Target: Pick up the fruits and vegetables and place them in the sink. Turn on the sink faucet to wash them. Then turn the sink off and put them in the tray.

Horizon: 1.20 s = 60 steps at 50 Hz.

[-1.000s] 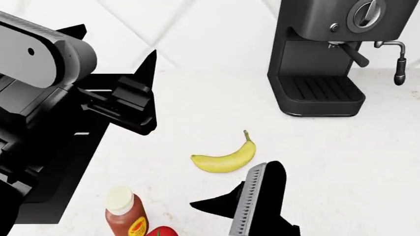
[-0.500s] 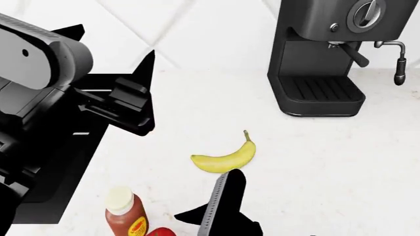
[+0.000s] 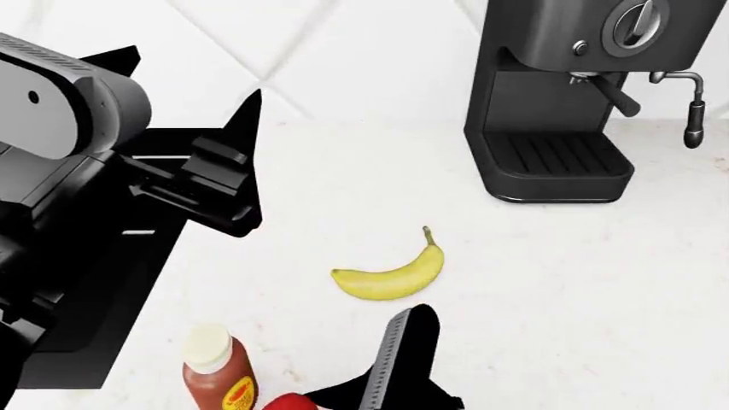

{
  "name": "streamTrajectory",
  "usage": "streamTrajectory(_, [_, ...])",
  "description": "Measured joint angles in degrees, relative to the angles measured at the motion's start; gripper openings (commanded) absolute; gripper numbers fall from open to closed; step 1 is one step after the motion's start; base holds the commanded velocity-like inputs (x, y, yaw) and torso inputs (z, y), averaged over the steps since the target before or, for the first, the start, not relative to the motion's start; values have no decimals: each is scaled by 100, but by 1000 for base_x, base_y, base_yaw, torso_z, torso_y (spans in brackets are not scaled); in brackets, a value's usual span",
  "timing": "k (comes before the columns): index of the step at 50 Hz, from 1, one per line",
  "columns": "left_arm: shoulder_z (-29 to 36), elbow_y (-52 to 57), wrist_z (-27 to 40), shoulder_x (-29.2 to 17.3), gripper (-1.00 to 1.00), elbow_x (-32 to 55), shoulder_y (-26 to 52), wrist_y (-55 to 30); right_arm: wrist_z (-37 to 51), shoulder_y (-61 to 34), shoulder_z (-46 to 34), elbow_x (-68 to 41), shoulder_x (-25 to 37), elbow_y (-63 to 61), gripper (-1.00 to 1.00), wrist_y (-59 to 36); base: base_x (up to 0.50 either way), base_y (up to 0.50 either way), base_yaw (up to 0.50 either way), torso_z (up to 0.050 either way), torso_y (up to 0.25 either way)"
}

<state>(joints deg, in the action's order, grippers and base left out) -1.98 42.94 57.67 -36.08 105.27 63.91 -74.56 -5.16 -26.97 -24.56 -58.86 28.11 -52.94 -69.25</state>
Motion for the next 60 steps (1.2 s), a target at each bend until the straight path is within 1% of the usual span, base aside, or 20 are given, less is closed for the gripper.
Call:
streamTrajectory(3, [24, -1, 14, -11, 100, 2, 11, 14, 362, -113, 27, -490, 449, -175, -100, 320, 0, 0, 0, 0, 0])
streamTrajectory(5, [54, -7, 35, -14, 100, 9, 35, 22, 599, -273, -180, -723, 898, -266, -100, 765, 0, 0, 0, 0, 0])
streamTrajectory(8, [146, -31, 89, -10, 100, 37, 121, 26, 903, -671, -814, -918, 1699, -372, -100, 1649, 0, 0, 0, 0, 0])
streamTrajectory(12, [368, -95, 210, 23, 100, 109, 338, 12, 1175, -1372, -1940, -1004, 2826, -475, -100, 2916, 0, 0, 0, 0, 0])
streamTrajectory(16, [627, -239, 267, 149, 100, 150, 589, -3, 1459, -1954, -2856, -1049, 3882, -538, -100, 3993, 0, 0, 0, 0, 0])
streamTrajectory(20, [922, -515, 151, 386, 100, 107, 833, -64, 1891, -2347, -3462, -1127, 4645, -487, -100, 4726, 0, 0, 0, 0, 0])
streamTrajectory(24, [1351, -1013, 11, 694, 100, 100, 1115, -179, 2365, -2616, -3850, -1232, 5156, -354, -100, 5233, 0, 0, 0, 0, 0])
streamTrajectory(28, [1791, -1577, -297, 1017, 100, -39, 1369, -367, 2814, -2801, -4083, -1354, 5499, -202, -100, 5627, 0, 0, 0, 0, 0])
streamTrajectory(32, [2087, -2039, -532, 1269, 100, -306, 1497, -413, 3244, -2913, -4234, -1439, 5728, -54, -100, 5984, 0, 0, 0, 0, 0])
streamTrajectory(38, [2351, -2480, -730, 1499, 100, -620, 1594, -390, 3685, -2990, -4370, -1505, 5938, 102, -100, 6354, 0, 0, 0, 0, 0])
streamTrajectory(41, [2467, -2711, -934, 1584, 100, -758, 1667, -403, 3823, -3007, -4402, -1541, 6003, 145, -100, 6462, 0, 0, 0, 0, 0])
streamTrajectory(50, [3040, -3734, -2083, 1828, 100, -1395, 2229, -601, 4074, -3151, -4300, -1819, 6113, 184, -100, 6441, 0, 0, 0, 0, 0])
streamTrajectory(60, [3972, -4637, -3308, 2048, 100, -2068, 2807, -892, 4413, -3394, -4074, -2213, 6160, 258, -100, 6140, 0, 0, 0, 0, 0])
